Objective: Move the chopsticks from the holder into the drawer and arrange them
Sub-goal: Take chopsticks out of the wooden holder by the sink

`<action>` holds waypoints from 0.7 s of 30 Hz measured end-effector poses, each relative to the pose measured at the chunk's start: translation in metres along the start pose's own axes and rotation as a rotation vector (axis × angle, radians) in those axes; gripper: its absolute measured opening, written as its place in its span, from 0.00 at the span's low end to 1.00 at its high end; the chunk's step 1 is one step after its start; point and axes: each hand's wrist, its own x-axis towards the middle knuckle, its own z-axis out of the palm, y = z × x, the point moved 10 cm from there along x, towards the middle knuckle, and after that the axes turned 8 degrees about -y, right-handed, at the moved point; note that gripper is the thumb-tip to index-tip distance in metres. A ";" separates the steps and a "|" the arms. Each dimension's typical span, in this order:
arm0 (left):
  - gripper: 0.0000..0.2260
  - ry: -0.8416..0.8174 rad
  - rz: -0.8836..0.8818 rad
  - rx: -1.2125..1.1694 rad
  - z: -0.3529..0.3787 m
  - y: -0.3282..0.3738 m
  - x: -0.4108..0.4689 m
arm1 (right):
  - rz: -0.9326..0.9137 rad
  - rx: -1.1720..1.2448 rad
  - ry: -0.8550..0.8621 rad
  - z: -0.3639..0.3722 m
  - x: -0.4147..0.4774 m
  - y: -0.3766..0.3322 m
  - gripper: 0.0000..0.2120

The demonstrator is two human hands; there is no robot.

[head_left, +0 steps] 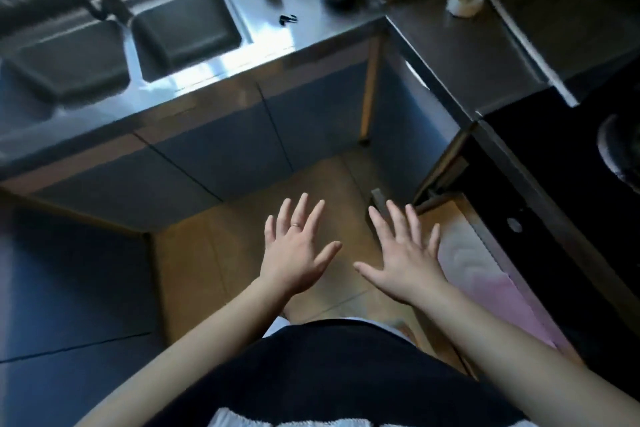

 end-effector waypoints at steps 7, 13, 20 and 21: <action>0.34 0.063 -0.141 -0.069 -0.045 -0.166 -0.027 | -0.119 -0.120 0.021 -0.001 0.061 -0.170 0.45; 0.34 0.110 -0.322 -0.159 -0.074 -0.306 -0.062 | -0.301 -0.227 0.032 -0.003 0.102 -0.320 0.43; 0.34 0.188 -0.545 -0.294 -0.096 -0.423 -0.093 | -0.512 -0.344 0.016 -0.006 0.143 -0.455 0.42; 0.34 0.208 -0.572 -0.308 -0.100 -0.436 -0.093 | -0.543 -0.364 0.014 -0.007 0.151 -0.470 0.42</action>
